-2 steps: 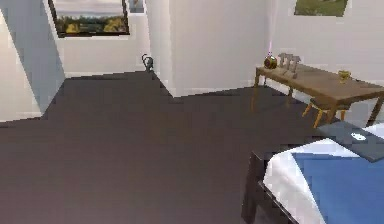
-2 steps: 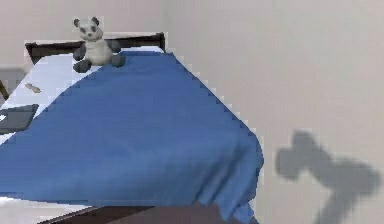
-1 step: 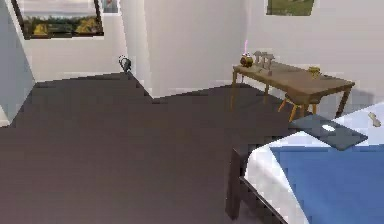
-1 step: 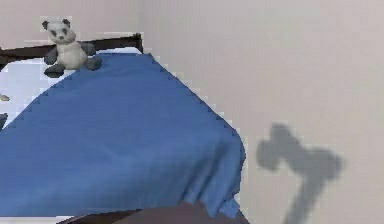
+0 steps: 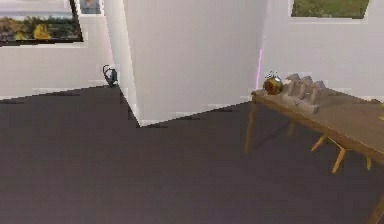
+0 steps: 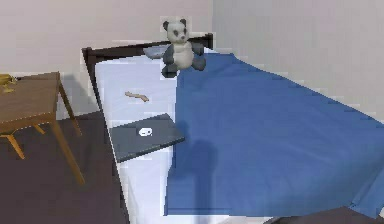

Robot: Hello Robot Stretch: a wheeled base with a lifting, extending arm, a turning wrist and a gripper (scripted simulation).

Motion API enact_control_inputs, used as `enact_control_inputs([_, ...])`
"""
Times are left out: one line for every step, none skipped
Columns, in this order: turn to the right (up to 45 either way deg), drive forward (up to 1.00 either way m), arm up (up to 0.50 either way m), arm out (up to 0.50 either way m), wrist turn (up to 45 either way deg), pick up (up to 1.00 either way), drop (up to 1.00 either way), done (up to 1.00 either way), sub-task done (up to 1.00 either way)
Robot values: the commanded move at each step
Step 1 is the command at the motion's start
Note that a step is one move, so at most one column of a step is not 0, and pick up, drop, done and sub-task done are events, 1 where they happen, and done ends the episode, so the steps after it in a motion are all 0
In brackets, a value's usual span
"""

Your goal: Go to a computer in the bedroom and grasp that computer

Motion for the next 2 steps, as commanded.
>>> enact_control_inputs([24.0, 0.0, 0.0, 0.0, 0.0, 0.0, 0.0, 0.0, 0.0])
enact_control_inputs([0.0, 0.1, 0.0, 0.0, 0.0, 0.0, 0.0, 0.0, 0.0])
